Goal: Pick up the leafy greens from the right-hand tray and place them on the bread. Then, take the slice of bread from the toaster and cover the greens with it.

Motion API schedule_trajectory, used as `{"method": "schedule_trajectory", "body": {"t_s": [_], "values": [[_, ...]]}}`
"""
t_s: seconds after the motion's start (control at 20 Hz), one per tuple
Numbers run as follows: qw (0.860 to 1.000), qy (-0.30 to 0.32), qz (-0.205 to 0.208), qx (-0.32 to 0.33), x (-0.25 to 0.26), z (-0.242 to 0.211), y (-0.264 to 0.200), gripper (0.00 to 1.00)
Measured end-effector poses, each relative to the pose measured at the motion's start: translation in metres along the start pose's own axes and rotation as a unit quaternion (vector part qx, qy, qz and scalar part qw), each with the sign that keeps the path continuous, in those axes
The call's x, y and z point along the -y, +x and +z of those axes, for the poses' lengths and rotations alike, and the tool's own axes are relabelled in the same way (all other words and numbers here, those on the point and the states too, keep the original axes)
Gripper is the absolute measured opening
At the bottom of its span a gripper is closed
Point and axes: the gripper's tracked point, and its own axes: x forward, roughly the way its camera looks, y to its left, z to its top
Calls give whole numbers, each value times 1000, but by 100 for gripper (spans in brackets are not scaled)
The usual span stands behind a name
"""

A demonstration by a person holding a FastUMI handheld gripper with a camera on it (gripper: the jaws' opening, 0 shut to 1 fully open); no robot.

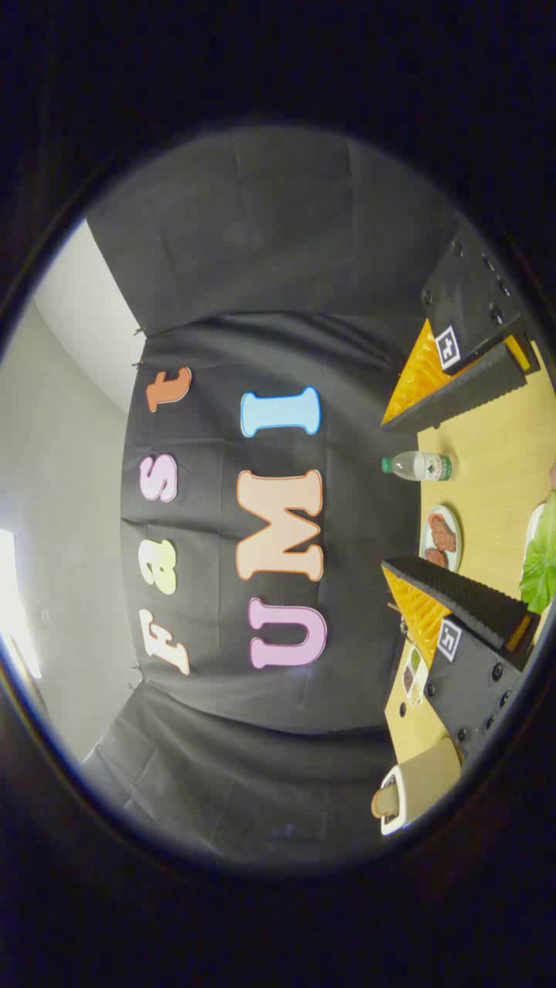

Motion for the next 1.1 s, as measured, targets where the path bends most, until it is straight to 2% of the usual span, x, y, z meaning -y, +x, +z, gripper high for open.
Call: {"method": "schedule_trajectory", "body": {"t_s": [0.7, 1.1], "values": [[1000, 5, 25, 14, -17, 23, -13, 100], [999, -15, 46, -11, -14, 4, -16, 100]]}}
